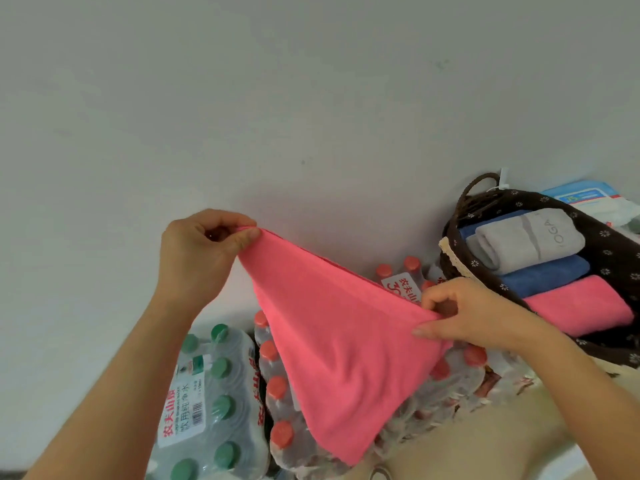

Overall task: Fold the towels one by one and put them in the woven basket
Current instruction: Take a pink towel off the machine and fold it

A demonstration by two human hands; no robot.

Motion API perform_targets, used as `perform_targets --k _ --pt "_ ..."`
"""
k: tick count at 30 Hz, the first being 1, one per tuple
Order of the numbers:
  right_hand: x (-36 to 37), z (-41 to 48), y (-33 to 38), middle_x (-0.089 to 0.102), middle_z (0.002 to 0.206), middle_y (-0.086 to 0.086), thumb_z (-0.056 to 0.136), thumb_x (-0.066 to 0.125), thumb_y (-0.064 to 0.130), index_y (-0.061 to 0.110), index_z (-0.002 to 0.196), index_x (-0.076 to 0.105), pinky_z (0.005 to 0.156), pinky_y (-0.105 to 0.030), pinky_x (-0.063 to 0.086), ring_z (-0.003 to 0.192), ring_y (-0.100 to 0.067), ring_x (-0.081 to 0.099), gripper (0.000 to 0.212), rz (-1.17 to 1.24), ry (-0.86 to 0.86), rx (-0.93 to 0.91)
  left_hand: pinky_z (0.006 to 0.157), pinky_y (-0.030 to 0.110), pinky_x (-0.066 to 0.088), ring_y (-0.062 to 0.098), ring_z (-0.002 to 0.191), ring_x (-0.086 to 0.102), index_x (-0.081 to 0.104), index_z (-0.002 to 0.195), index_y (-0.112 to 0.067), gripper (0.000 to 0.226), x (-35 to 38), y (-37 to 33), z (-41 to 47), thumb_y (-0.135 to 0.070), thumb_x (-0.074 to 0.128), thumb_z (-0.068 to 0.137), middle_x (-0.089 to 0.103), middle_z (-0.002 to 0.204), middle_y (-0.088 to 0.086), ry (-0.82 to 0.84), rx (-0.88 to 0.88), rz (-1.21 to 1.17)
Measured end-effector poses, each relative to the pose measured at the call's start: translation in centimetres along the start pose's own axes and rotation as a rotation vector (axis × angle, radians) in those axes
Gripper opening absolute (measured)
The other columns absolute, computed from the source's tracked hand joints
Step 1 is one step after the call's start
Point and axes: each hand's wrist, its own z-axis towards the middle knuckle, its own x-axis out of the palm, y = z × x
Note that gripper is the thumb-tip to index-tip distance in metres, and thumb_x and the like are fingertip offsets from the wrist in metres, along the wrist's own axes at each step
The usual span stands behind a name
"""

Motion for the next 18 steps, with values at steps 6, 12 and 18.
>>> perform_targets --k 6,12,18 --pt "1.0 -1.5 5.0 0.073 0.081 0.000 0.071 0.071 0.022 0.014 0.085 0.075 0.071 -0.013 0.051 0.075 -0.006 0.067 0.017 0.246 -0.311 -0.143 0.068 0.016 0.051 0.006 0.071 0.064 0.072 0.076 -0.028 0.018 -7.7 0.6 -4.7 -0.011 0.078 0.074 0.072 0.072 -0.014 -0.144 -0.108 -0.142" --pt "4.0 -5.3 9.9 0.073 0.079 0.007 0.069 0.070 0.020 0.018 0.086 0.072 0.071 -0.014 0.051 0.077 -0.004 0.066 0.017 0.385 -0.416 -0.259 0.062 0.014 0.049 0.004 0.067 0.064 0.073 0.079 -0.014 0.009 -13.8 0.6 -11.8 -0.008 0.077 0.074 0.072 0.070 -0.005 -0.155 -0.122 -0.283" --pt "4.2 -9.5 13.3 0.069 0.072 0.001 0.050 0.084 0.059 0.021 0.077 0.077 0.066 -0.024 0.052 0.071 -0.013 0.062 0.047 0.563 -0.346 -0.401 0.068 0.026 0.045 0.019 0.070 0.056 0.075 0.071 -0.015 0.052 -17.9 1.6 -15.1 -0.051 0.091 0.037 0.067 0.068 0.002 -0.002 -0.141 -0.619"
